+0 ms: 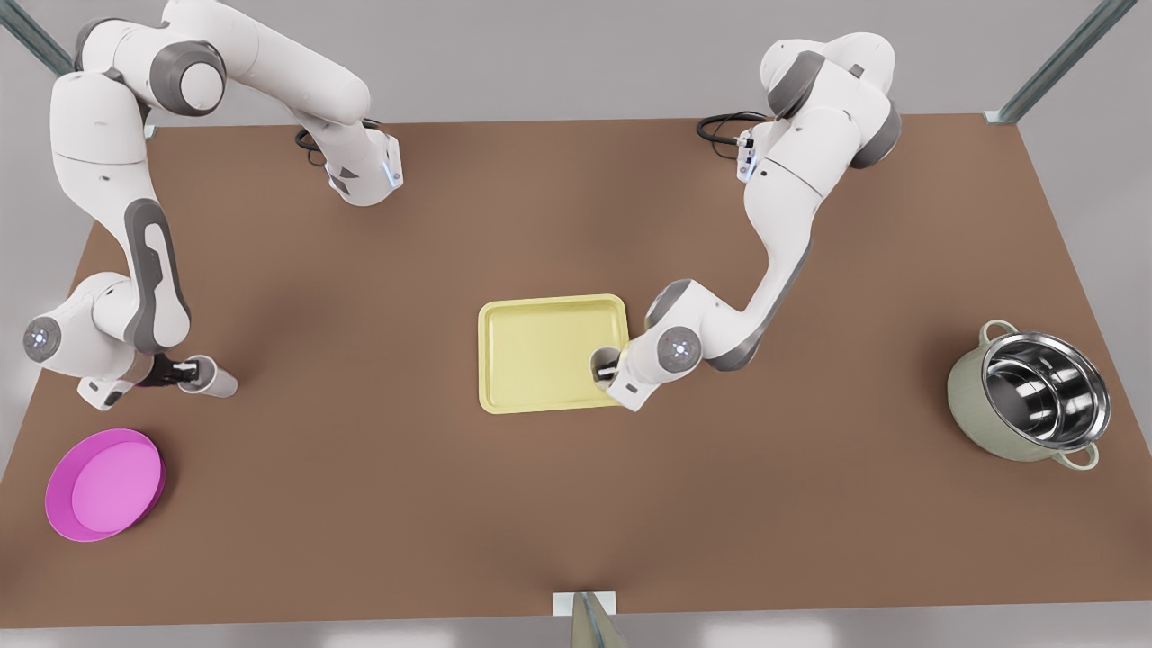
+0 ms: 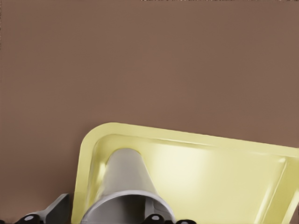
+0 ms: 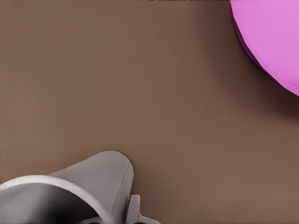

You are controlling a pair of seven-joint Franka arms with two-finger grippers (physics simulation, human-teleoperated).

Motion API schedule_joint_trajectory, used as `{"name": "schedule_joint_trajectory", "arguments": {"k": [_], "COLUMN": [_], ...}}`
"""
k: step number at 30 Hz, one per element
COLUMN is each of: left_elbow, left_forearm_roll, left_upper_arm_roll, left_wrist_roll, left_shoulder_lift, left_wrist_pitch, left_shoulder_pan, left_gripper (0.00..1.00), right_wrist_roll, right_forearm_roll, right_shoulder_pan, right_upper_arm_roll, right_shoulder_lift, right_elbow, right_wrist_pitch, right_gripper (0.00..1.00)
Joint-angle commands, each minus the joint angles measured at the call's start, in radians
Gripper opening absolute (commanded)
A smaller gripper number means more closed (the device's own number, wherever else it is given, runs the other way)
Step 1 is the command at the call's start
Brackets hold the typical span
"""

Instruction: Use both arms to respectively pick up the white IKEA cups from the middle-left and middle-right positions, then place the white IKEA cups onto the middle-middle tray, ensuring that the cups remain upright and do not tip over

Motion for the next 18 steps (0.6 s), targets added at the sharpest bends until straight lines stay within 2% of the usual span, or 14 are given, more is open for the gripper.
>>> {"name": "schedule_joint_trajectory", "arguments": {"k": [1,3,6,7,10,12,13,14,15,16,17,18], "left_elbow": [0.0,-0.003,-0.014,-0.014,-0.014,-0.012,0.009,0.145,0.299,0.419,0.471,0.465], "left_forearm_roll": [0.01,0.01,0.027,0.026,0.026,0.018,0.015,0.017,0.035,0.044,0.124,0.17], "left_upper_arm_roll": [-0.001,-0.001,-0.001,-0.001,-0.002,-0.002,-0.001,-0.034,-0.089,-0.112,-0.111,-0.148], "left_wrist_roll": [-0.182,-0.183,-0.183,-0.185,-0.2,-0.202,-0.198,-0.189,-0.189,-0.189,-0.142,0.068], "left_shoulder_lift": [-0.001,-0.004,-0.012,-0.018,-0.027,-0.038,-0.09,-0.145,-0.145,-0.147,-0.185,-0.244], "left_wrist_pitch": [0.002,-0.005,-0.074,-0.088,-0.107,-0.11,-0.245,-0.557,-0.785,-0.925,-0.996,-1.012], "left_shoulder_pan": [-0.001,0.003,0.022,0.022,0.022,0.022,0.033,0.118,0.204,0.272,0.304,0.417], "left_gripper": [1.0,1.0,1.0,1.0,1.0,1.0,1.0,1.0,1.0,1.0,1.0,1.0], "right_wrist_roll": [-0.053,-0.05,-0.038,-0.038,-0.037,-0.035,-0.035,-0.034,-0.026,0.017,0.055,0.101], "right_forearm_roll": [0.001,0.001,0.014,0.013,0.013,0.028,0.036,0.048,0.051,0.05,0.05,0.05], "right_shoulder_pan": [0.002,0.002,0.008,0.008,0.028,0.04,0.04,0.069,0.106,0.147,0.193,0.232], "right_upper_arm_roll": [0.003,0.007,0.087,0.11,0.131,0.183,0.216,0.227,0.227,0.227,0.227,0.227], "right_shoulder_lift": [0.0,-0.006,-0.034,-0.034,-0.034,-0.034,-0.034,-0.026,-0.024,-0.023,-0.024,-0.027], "right_elbow": [0.004,0.007,0.027,0.03,0.04,0.053,0.058,0.067,0.076,0.083,0.092,0.095], "right_wrist_pitch": [0.003,-0.005,-0.039,-0.039,-0.039,-0.042,-0.043,-0.043,-0.043,-0.043,-0.043,-0.043], "right_gripper": [0.26,0.26,0.26,0.23,0.21,0.21,0.21,0.21,0.21,0.21,0.21,0.21]}}
